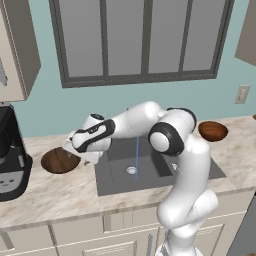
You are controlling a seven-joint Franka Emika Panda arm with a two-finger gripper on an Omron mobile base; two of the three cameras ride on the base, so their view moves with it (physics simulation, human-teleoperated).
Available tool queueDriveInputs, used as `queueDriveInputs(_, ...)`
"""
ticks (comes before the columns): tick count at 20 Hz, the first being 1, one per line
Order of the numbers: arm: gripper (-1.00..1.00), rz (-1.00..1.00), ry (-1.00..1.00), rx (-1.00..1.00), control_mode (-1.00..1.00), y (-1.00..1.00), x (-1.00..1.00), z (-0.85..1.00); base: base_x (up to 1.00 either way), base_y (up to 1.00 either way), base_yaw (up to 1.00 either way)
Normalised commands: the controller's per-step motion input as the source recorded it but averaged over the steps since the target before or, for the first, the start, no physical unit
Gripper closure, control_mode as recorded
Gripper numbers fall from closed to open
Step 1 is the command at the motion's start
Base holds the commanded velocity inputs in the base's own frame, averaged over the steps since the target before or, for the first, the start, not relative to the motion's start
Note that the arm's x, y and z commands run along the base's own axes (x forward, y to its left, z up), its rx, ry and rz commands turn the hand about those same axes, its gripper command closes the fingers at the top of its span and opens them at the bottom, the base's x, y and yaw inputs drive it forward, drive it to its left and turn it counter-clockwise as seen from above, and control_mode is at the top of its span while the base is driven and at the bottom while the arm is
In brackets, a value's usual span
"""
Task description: Rinse each bowl for a few seconds and place them down in the sink or on the counter.
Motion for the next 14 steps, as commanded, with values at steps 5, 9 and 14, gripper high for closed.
queueDriveInputs(5, -1.00, 0.00, 0.00, 0.00, -1.00, 0.18, 0.15, -0.23, 0.00, 0.00, 0.00)
queueDriveInputs(9, -1.00, 0.00, 0.00, 0.00, -1.00, 0.23, 0.18, -0.25, 0.00, 0.00, 0.00)
queueDriveInputs(14, -1.00, 0.00, 0.00, 0.00, -1.00, 0.23, 0.19, -0.31, 0.00, 0.00, 0.00)
